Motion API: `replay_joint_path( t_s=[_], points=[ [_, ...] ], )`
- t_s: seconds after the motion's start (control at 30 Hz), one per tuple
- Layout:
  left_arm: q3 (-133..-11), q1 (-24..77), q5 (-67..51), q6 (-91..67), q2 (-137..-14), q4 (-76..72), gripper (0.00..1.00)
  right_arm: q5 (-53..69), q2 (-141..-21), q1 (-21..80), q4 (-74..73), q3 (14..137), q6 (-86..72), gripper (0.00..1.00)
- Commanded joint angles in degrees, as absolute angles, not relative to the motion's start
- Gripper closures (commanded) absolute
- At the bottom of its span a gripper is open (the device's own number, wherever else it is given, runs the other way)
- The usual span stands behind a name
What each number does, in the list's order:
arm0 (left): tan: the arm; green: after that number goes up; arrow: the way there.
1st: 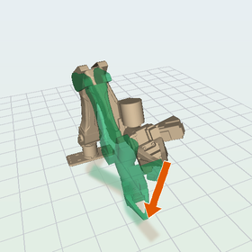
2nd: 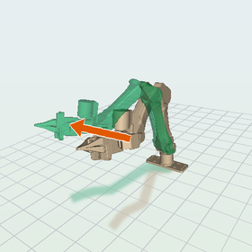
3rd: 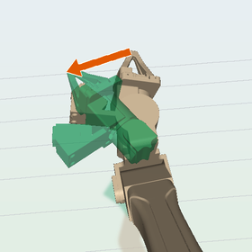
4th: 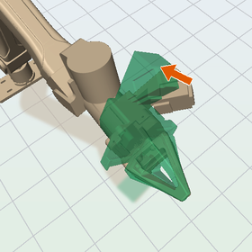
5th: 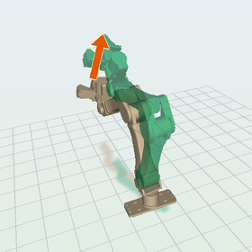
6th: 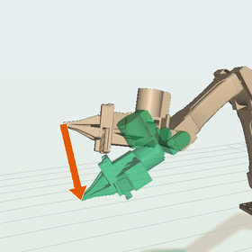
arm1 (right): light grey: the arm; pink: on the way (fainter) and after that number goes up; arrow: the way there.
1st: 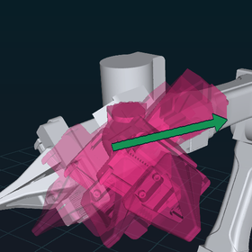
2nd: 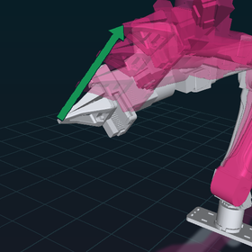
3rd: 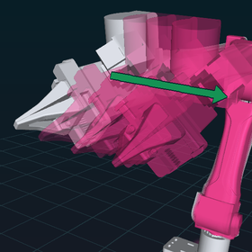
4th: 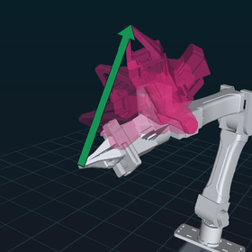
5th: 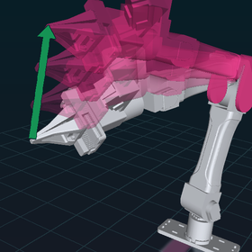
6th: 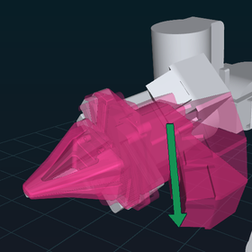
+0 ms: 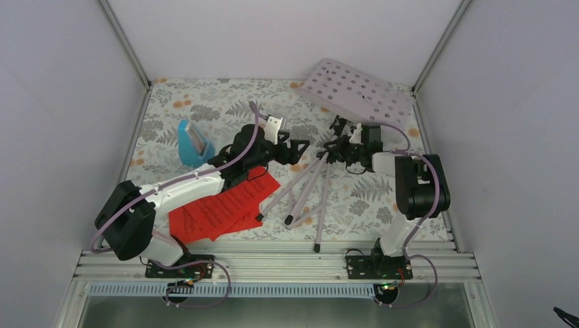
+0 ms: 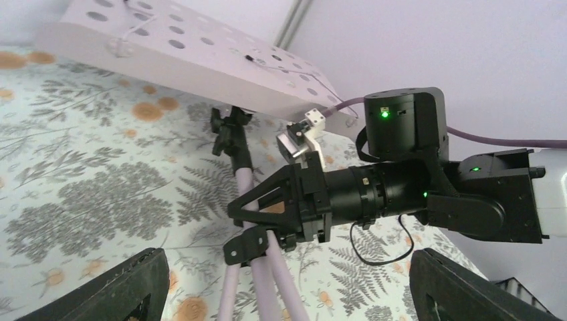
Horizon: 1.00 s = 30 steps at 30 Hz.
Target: Pack up the instrument practice props
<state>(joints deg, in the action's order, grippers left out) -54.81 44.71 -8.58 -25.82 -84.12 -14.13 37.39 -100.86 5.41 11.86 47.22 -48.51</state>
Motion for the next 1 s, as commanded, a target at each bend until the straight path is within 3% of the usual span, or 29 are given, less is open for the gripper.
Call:
replay_joint_path(
  t_s=[0.0,0.2,0.43,0.7,0.97],
  points=[
    [-52.5,43.6,-5.3,-25.7,-82.2,-14.1,0.10,34.3,-101.7,4.6,30.5,54.9,-36.6,0.96],
    [-50.9,43.2,-5.3,-25.7,-81.5,-12.8,0.09,33.0,-103.7,4.3,28.7,57.2,-35.3,0.84],
    [-43.2,41.9,-2.2,-28.1,-75.6,-13.1,0.07,33.2,-100.5,3.8,28.3,55.5,-34.3,0.54],
    [-39.1,40.3,-4.3,-29.4,-70.4,-8.4,0.06,34.8,-95.8,2.7,28.1,51.5,-34.8,0.33],
    [-38.0,40.2,-7.4,-28.2,-68.0,-2.9,0.06,35.1,-91.9,1.0,24.3,51.0,-35.1,0.21]
  ],
)
